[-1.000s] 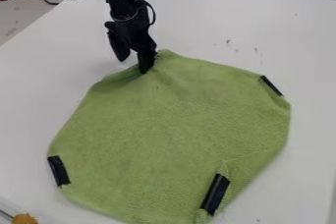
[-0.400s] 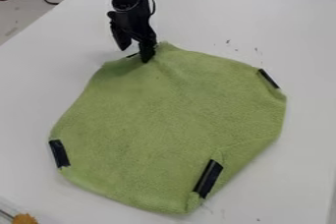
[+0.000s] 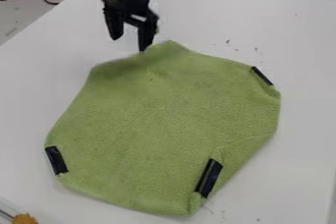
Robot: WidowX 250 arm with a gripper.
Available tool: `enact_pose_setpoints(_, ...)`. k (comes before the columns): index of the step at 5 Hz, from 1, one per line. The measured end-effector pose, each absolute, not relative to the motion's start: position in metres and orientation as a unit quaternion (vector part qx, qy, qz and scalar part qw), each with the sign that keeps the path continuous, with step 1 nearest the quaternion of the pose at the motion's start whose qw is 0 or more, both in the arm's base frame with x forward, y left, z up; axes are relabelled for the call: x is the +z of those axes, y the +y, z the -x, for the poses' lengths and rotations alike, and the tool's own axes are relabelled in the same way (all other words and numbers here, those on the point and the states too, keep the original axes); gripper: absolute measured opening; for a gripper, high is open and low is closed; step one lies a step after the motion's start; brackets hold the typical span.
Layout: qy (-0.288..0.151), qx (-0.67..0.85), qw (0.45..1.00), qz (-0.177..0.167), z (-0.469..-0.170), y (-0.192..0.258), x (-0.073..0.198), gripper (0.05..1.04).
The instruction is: Unfold the cloth from bottom right to top left
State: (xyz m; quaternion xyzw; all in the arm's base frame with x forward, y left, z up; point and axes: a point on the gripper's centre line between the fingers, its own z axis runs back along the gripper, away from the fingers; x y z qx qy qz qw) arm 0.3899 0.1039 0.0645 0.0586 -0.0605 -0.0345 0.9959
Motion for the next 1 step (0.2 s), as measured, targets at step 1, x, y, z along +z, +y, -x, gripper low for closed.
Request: enact_pose_setpoints(1,-0.078,-0.021,0.996,-0.041,-0.3872,0.0903,0.0846,1.001)
